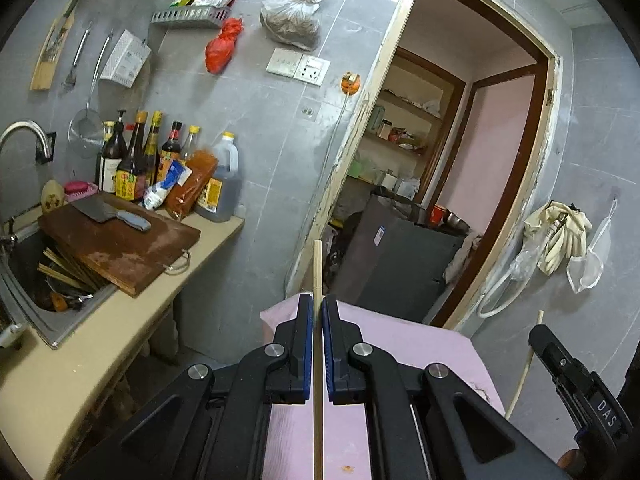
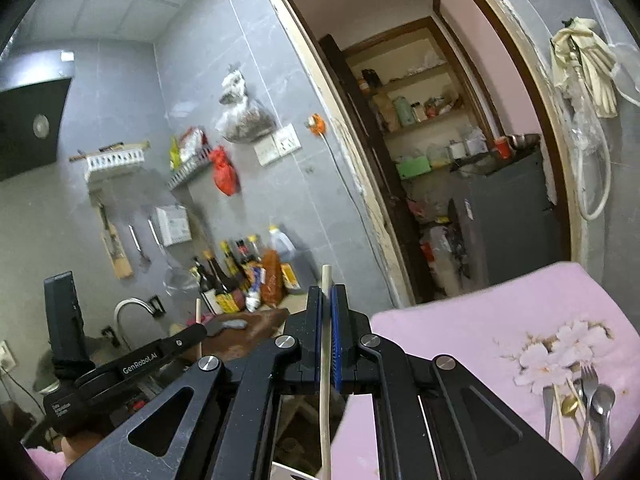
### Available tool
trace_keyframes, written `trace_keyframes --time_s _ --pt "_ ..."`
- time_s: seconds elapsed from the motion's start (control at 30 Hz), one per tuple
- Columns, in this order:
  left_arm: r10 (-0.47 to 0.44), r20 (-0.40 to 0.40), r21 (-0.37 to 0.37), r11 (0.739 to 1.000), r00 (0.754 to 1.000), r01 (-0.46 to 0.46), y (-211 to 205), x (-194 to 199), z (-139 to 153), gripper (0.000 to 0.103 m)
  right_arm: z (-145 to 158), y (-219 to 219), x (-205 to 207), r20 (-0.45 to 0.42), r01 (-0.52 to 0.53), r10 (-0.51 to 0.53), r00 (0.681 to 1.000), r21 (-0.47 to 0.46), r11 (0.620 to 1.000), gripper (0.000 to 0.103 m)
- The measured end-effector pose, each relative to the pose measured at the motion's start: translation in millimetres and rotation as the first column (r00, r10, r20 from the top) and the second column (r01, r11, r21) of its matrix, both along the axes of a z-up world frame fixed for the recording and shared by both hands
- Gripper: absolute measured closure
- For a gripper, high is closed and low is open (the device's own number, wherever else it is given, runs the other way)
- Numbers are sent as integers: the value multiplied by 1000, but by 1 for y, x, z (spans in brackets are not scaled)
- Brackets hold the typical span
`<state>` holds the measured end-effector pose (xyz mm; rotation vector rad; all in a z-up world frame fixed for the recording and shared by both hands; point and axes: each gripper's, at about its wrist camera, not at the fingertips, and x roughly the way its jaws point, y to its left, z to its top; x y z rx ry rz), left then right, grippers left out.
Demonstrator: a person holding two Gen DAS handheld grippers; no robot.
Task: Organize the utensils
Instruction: 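Lift the chopsticks and carry both tools toward the white caddy, then open both grippers to drop the chopsticks into the caddy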
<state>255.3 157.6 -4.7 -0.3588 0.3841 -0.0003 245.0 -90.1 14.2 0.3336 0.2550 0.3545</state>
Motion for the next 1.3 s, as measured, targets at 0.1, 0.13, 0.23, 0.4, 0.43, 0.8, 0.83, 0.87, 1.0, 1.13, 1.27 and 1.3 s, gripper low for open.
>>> trace_keyframes --time_s 0.1,0.13,0.23,0.4,0.43,0.8,0.83,0.87,1.0,1.13,1.27,1.3 --pt "-2 -7 13 1000 1000 3 -3 0 -14 98 -12 4 3 -13 13 -13 1000 -34 999 99" --pt "-1 -8 23 1000 1000 1 -5 -1 -18 98 -15 5 5 -18 15 -16 1000 -41 999 99" --pt "-15 -21 47 999 1000 16 -12 -5 -26 98 -26 6 7 -49 19 -21 999 -55 998 99" --pt "-48 -59 73 996 997 52 -21 -8 -37 97 -40 8 6 -85 14 -21 996 -83 996 99" --pt "-47 -69 84 995 996 53 -23 -9 -39 97 -41 9 6 -90 12 -20 996 -89 996 99" --pt "-83 -118 119 988 990 97 -29 -18 -51 97 -53 6 4 -139 -16 1 990 -106 994 95" --pt "-87 -126 109 989 988 101 -28 -18 -51 97 -53 5 4 -143 -18 2 990 -105 994 93" --pt "-90 -137 95 990 986 104 -27 -17 -51 97 -53 5 4 -148 -19 3 989 -104 994 85" --pt "-102 -170 78 990 980 117 -26 -19 -51 87 -51 -3 -1 -160 -30 18 987 -73 997 66" --pt "-86 -146 110 989 986 102 -31 -28 -44 47 -48 -12 -8 -167 -26 16 986 -61 998 66" --pt "-82 -121 136 986 989 98 -42 -35 -31 41 -43 -27 -15 -173 -5 -5 985 -52 999 58" --pt "-82 -115 142 985 990 99 -46 -37 -28 40 -41 -31 -17 -170 4 -13 985 -53 999 54"
